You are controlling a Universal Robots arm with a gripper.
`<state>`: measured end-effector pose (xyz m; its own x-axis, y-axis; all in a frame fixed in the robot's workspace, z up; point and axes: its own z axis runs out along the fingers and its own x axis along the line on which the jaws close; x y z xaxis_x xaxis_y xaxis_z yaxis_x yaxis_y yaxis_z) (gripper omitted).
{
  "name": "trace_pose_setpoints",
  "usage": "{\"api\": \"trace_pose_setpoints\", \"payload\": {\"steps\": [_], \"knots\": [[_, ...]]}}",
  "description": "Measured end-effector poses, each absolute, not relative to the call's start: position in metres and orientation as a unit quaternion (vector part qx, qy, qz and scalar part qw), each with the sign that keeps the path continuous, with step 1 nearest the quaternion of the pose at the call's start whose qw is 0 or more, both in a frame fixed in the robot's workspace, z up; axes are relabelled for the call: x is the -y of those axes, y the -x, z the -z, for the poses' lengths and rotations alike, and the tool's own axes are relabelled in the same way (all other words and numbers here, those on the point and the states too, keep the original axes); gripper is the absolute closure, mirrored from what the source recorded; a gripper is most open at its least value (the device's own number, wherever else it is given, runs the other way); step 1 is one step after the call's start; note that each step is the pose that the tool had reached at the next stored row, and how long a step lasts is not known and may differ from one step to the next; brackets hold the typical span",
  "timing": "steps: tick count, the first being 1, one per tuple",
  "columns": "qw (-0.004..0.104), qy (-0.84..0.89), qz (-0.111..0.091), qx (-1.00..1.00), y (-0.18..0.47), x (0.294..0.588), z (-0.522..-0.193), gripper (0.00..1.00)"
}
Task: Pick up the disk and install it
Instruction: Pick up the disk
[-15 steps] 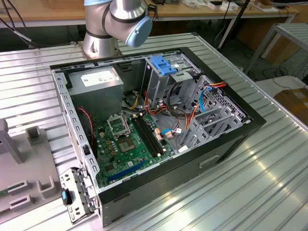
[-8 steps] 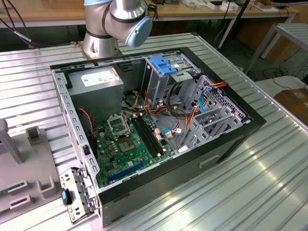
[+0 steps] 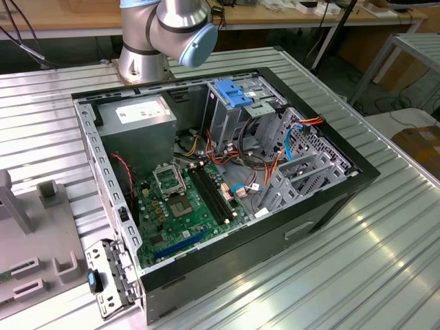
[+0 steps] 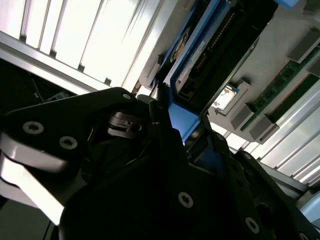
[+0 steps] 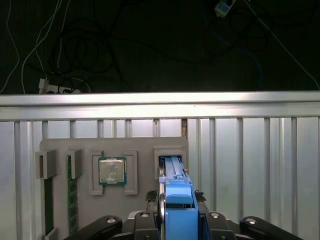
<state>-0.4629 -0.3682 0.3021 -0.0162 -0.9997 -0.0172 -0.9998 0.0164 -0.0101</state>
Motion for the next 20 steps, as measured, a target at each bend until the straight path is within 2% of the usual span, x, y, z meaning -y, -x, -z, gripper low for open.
{"api": "trace_pose_setpoints", "payload": {"steps": [20], "knots": [[0.01, 0.705, -0.002, -0.709, 0.4629, 0.3682, -0.302, 0.63]]}}
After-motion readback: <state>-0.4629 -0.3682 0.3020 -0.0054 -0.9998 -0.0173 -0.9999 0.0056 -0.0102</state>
